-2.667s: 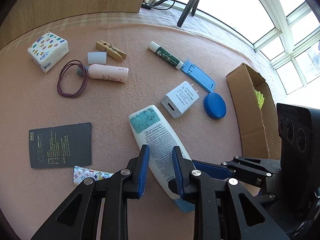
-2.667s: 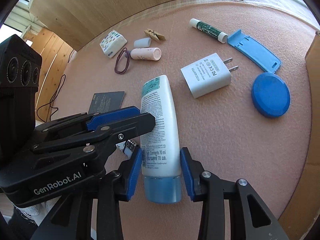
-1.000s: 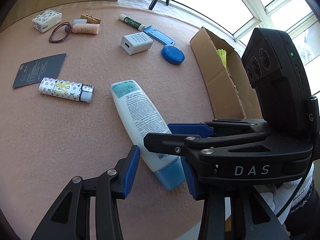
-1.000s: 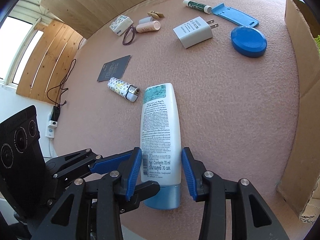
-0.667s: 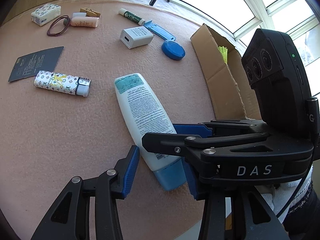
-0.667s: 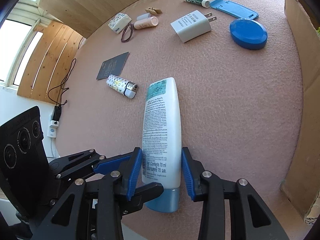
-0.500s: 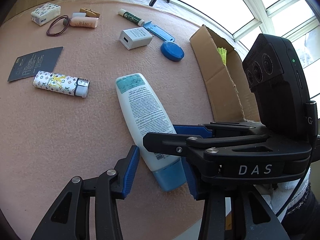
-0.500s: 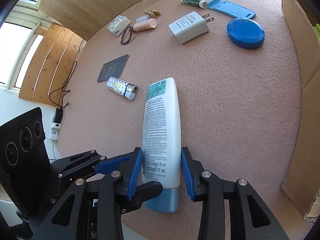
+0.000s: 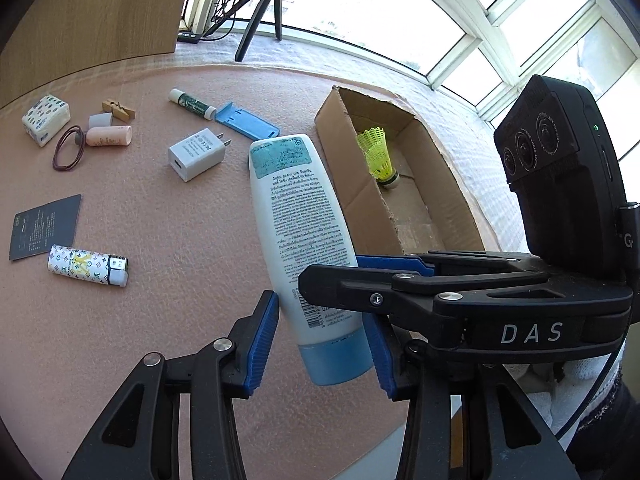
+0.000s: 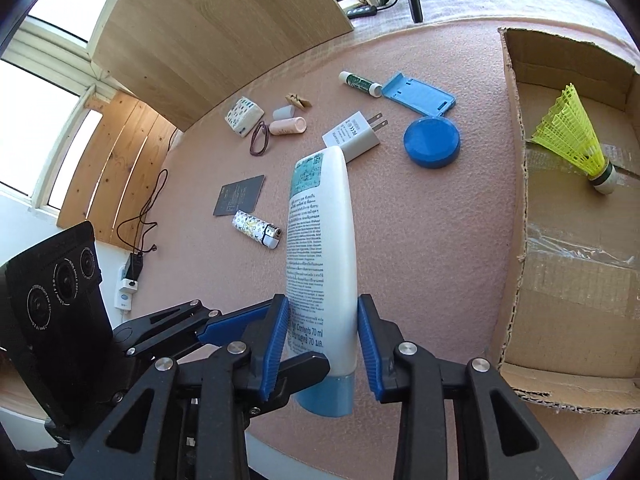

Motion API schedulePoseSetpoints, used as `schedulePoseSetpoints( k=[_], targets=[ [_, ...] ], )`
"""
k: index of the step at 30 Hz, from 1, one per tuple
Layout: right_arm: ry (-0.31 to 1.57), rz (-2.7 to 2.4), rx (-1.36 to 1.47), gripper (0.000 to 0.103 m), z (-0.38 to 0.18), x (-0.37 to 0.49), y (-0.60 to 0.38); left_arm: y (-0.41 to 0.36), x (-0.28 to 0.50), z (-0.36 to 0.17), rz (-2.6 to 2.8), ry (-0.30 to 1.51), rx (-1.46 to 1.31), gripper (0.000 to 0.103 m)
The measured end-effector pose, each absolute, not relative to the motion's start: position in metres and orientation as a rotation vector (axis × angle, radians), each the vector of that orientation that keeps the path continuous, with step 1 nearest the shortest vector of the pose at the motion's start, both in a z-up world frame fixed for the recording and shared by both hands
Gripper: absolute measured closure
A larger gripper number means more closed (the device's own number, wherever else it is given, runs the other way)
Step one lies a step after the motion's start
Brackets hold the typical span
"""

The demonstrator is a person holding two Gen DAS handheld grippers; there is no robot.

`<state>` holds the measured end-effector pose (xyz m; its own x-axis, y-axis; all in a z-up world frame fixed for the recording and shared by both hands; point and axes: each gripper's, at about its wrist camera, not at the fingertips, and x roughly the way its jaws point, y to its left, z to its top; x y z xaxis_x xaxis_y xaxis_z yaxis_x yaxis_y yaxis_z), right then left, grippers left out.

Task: Organize objects
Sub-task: 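Lift the bottle with the right tool and carry it over the box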

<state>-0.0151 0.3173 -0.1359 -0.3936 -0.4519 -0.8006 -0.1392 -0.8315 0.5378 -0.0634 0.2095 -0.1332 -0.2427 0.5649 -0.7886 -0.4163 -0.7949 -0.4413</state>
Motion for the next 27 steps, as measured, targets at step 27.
schedulePoseSetpoints(
  k=[27],
  targets=[
    [-0.978, -2.602, 1.577, 0.072, -0.112, 0.036, 0.457, 0.377, -0.087, -0.119, 1.899, -0.025, -1.289, 0.057]
  ],
)
